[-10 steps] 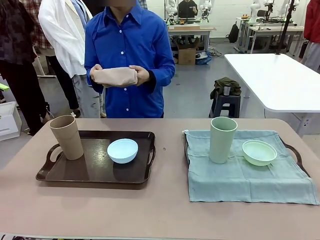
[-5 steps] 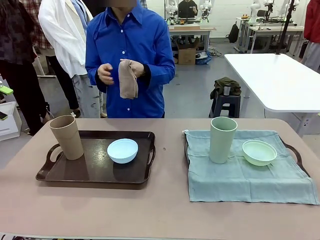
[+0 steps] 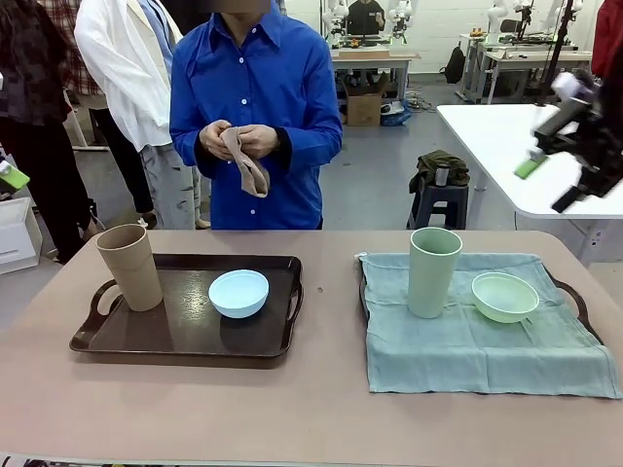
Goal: Set up a tray with a mat and arrange the tableware.
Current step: Pick up the Picnic Bowl and Reusable plastic cup from the Handle tray in front of the human's position and hold them in the air.
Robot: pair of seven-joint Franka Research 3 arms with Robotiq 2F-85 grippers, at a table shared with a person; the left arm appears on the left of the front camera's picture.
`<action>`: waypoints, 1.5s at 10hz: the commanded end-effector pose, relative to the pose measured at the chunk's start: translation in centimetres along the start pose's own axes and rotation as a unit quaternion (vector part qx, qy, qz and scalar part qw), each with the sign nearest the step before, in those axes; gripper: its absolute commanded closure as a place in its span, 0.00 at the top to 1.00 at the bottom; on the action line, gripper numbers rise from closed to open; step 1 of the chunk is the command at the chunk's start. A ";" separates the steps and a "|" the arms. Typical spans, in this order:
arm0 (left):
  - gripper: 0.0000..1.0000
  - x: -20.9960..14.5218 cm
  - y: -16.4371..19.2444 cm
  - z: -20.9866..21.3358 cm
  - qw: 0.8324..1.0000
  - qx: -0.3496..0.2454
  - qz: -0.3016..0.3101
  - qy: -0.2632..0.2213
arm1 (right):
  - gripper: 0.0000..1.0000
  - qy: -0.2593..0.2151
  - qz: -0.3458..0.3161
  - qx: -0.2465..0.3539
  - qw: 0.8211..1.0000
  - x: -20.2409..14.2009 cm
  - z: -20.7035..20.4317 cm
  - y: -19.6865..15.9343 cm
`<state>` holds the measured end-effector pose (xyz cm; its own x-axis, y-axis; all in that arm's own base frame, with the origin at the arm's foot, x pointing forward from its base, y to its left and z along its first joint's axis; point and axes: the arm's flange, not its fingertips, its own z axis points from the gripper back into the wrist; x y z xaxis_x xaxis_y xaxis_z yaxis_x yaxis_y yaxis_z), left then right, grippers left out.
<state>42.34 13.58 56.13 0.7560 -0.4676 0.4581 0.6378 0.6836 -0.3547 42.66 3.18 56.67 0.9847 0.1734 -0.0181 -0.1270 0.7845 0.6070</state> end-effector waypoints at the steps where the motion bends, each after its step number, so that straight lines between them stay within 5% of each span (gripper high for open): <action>1: 1.00 -0.7 -0.4 -1.5 0.995 0.064 -0.042 -0.059 | 1.00 0.000 -0.004 -0.035 0.999 2.8 -1.4 4.0; 5: 1.00 -1.2 -0.3 -3.1 0.994 0.070 -0.076 -0.033 | 1.00 0.005 -0.021 -0.133 0.991 7.1 -9.1 12.8; 7: 1.00 -0.7 -0.4 -2.6 0.999 -0.005 -0.013 -0.050 | 1.00 0.015 0.012 -0.105 0.994 6.7 -10.2 13.3; 8: 1.00 -1.0 -0.3 -3.5 0.995 0.067 -0.063 -0.034 | 1.00 0.001 -0.001 -0.116 0.993 6.4 -10.1 13.3; 12: 1.00 -1.1 -0.3 -3.3 0.997 0.052 -0.053 -0.036 | 1.00 0.000 -0.001 -0.116 0.993 6.7 -10.5 13.3; 13: 1.00 1.0 -0.6 -4.2 0.988 0.016 -0.142 -0.053 | 1.00 0.018 0.019 -0.130 0.991 8.5 -12.8 14.5; 14: 1.00 2.0 -0.4 -5.0 0.957 0.013 -0.288 -0.019 | 1.00 0.043 0.029 -0.131 0.990 10.2 -15.2 15.2; 15: 1.00 2.6 -0.1 -4.8 0.946 -0.019 -0.323 0.002 | 1.00 0.056 0.025 -0.128 0.990 11.3 -17.1 15.7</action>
<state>43.54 8.32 53.45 0.3678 -0.7263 0.5808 0.9120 0.4037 -0.0727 47.49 25.86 52.93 0.9651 0.2522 -0.0710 -0.2017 0.8883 0.4126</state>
